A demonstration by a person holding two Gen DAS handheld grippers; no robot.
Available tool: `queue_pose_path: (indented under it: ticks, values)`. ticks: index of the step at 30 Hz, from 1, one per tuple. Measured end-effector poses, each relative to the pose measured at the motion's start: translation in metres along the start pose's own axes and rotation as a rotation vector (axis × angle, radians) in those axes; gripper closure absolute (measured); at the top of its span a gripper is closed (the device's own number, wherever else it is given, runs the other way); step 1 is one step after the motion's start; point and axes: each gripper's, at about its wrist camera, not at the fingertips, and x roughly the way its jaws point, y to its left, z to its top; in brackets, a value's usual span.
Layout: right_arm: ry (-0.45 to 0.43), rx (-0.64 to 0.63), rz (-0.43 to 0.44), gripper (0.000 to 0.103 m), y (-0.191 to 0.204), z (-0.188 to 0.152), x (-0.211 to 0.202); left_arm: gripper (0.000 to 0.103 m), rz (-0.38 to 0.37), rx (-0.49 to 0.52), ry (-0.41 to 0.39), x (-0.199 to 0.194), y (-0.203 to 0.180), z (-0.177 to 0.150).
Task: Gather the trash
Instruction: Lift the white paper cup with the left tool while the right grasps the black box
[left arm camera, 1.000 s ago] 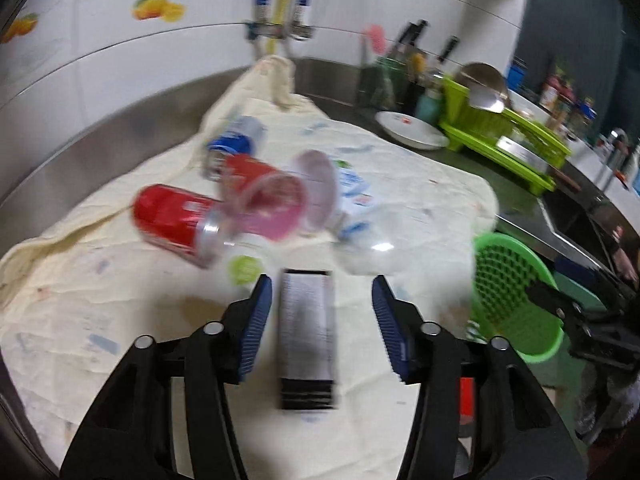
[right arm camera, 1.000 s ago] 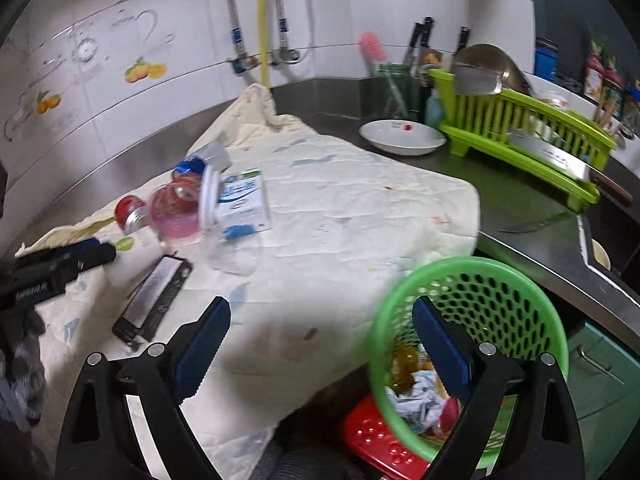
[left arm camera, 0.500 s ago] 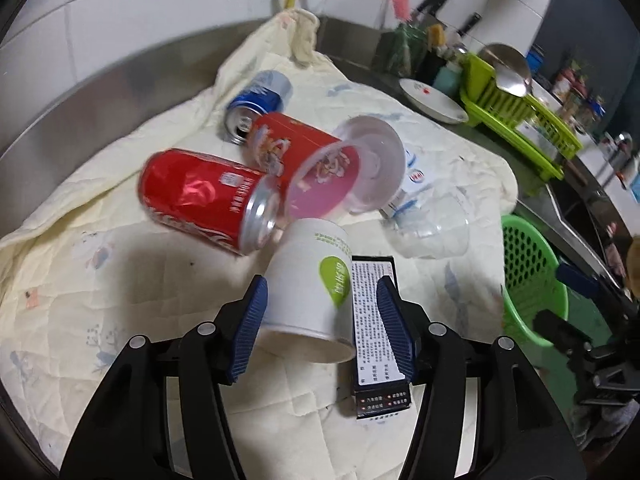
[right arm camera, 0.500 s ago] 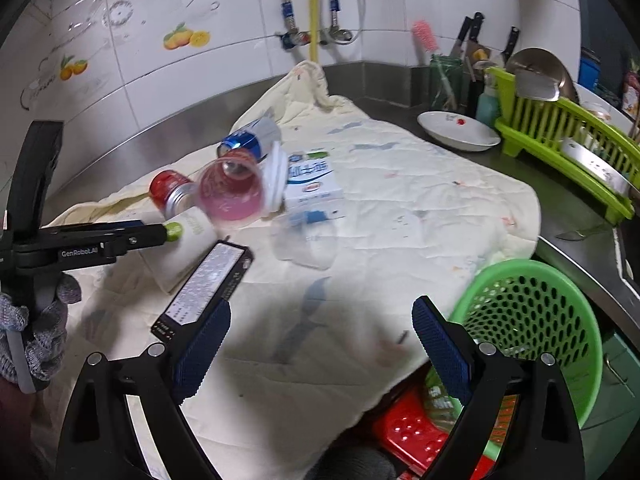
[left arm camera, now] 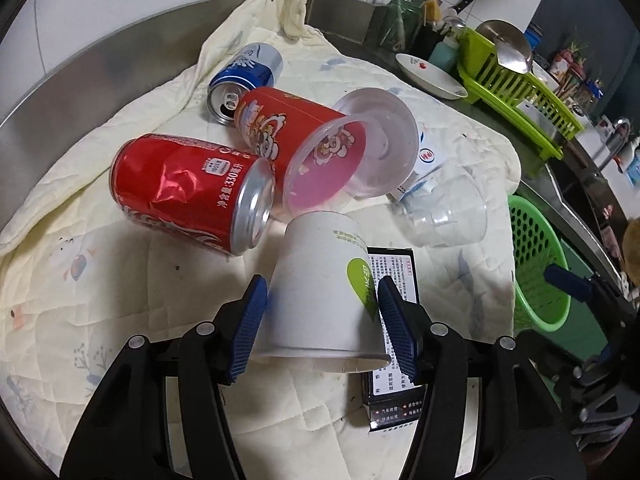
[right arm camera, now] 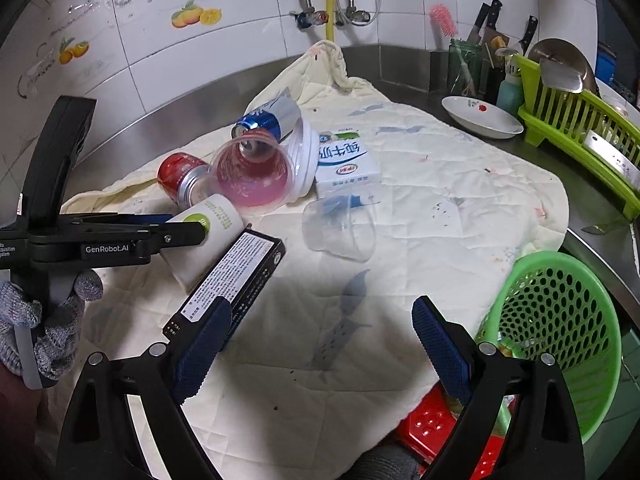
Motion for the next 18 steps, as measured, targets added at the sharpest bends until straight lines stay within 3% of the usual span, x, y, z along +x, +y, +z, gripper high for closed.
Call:
queue_pose_path:
  ticks: [8,18]
  values:
    - [0.007,0.010,0.007,0.014,0.004,-0.001,0.002,0.044,0.022,0.048,0.025,0.002,-0.007,0.001]
    - [0.008,0.014,0.005,0.014,0.002,-0.004,0.002,0.039,-0.005,0.021,0.105,0.014,-0.002,0.004]
